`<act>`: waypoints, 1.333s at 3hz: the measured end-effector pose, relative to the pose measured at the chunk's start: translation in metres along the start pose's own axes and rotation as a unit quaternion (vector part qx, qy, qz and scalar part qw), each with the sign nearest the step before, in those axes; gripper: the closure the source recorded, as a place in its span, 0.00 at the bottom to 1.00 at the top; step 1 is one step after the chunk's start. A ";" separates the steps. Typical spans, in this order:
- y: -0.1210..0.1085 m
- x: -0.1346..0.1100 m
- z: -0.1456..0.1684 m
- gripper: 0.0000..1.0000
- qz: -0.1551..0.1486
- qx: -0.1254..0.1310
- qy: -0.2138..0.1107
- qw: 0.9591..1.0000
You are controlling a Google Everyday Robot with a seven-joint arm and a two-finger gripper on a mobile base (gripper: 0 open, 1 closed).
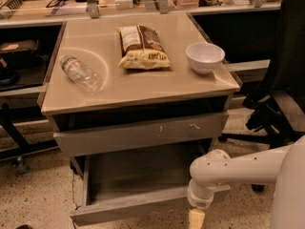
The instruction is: Open middle drawer
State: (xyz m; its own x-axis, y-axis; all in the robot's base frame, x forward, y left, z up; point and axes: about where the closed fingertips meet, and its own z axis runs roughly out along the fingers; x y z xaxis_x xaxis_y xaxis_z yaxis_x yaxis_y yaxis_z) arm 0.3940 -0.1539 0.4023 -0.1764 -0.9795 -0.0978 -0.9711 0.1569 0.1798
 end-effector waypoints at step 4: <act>0.047 0.023 -0.005 0.00 0.003 -0.041 0.011 0.999</act>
Offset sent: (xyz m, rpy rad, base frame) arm -0.0852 -0.0213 -0.0020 -0.0168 0.1923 0.0409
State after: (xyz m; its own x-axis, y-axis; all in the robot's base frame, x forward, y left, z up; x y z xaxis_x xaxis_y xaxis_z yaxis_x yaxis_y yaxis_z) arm 0.3449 -0.1700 0.4138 -0.1787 -0.9810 -0.0757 -0.9535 0.1537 0.2594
